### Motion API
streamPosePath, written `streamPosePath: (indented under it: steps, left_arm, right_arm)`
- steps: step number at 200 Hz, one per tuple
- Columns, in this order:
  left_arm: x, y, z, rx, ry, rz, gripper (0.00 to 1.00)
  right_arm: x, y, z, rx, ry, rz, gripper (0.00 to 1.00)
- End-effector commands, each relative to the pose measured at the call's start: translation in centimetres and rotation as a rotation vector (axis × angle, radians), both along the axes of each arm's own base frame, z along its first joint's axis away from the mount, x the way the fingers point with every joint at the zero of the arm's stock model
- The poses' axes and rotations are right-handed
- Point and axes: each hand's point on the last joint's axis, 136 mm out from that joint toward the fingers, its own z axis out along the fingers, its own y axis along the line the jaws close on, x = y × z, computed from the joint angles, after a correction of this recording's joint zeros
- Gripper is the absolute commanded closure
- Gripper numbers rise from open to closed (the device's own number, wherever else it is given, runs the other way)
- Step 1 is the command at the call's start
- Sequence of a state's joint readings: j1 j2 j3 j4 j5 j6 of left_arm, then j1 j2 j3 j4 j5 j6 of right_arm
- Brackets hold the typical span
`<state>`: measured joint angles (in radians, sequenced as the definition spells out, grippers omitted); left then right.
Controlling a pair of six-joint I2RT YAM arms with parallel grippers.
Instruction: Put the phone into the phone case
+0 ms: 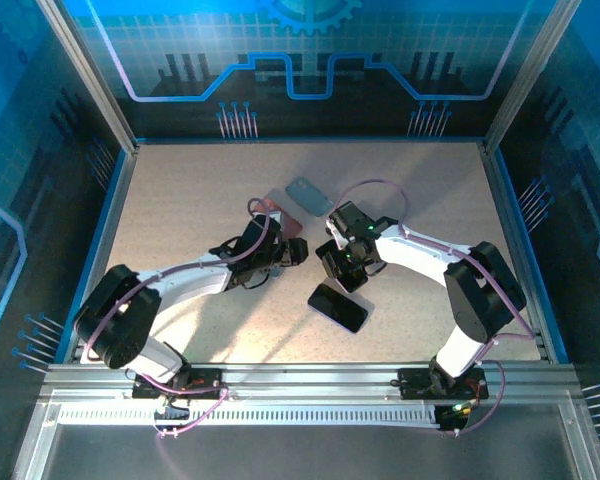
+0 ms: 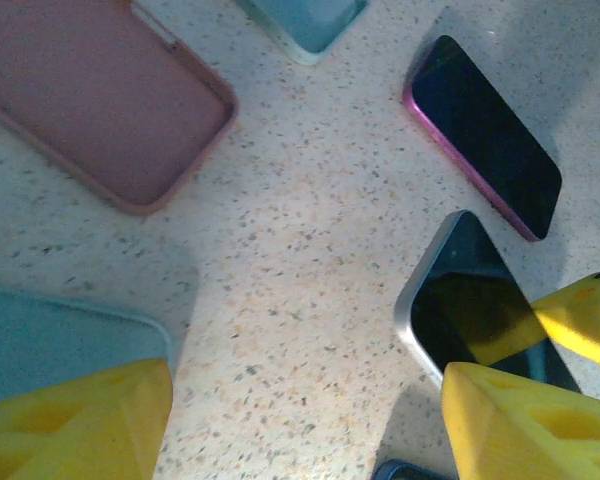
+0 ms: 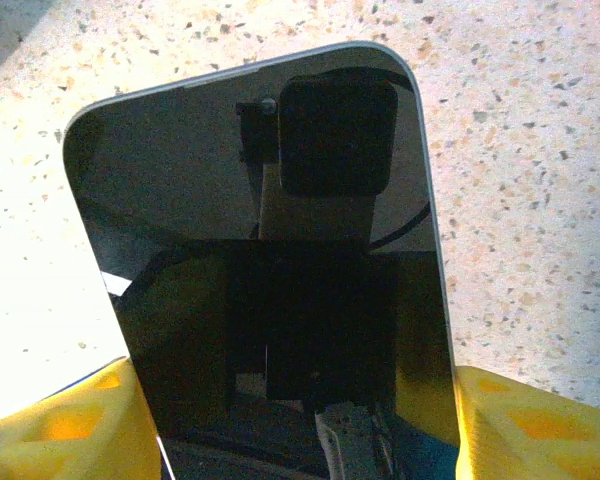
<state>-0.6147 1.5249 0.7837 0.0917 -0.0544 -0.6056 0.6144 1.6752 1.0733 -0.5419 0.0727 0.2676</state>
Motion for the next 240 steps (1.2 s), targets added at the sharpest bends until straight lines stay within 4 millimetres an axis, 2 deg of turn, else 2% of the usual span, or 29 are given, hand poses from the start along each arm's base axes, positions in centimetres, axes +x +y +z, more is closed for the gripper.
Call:
streamPosePath:
  steps: [1,90,181,240]
  left_arm:
    - [0.5,-2.4,1.3,-0.091,-0.005,-0.043,0.29]
    - [0.3,-5.8,1.0,-0.237,0.067,-0.134,0.34]
    - [0.1,-6.7,0.4,-0.309,0.096,-0.141,0.45]
    - [-0.3,-6.4,-0.4,-0.311,0.12,-0.133,0.49]
  right_arm:
    - [0.2,1.2,2.3,0.063,-0.021,0.026,0.43]
    - [0.4,2.2,3.5,0.12,-0.021,0.03,0.43]
    - [0.7,2.9,4.8,0.183,-0.019,0.022,0.43]
    - [1.1,2.4,5.0,0.201,-0.02,0.0,0.43]
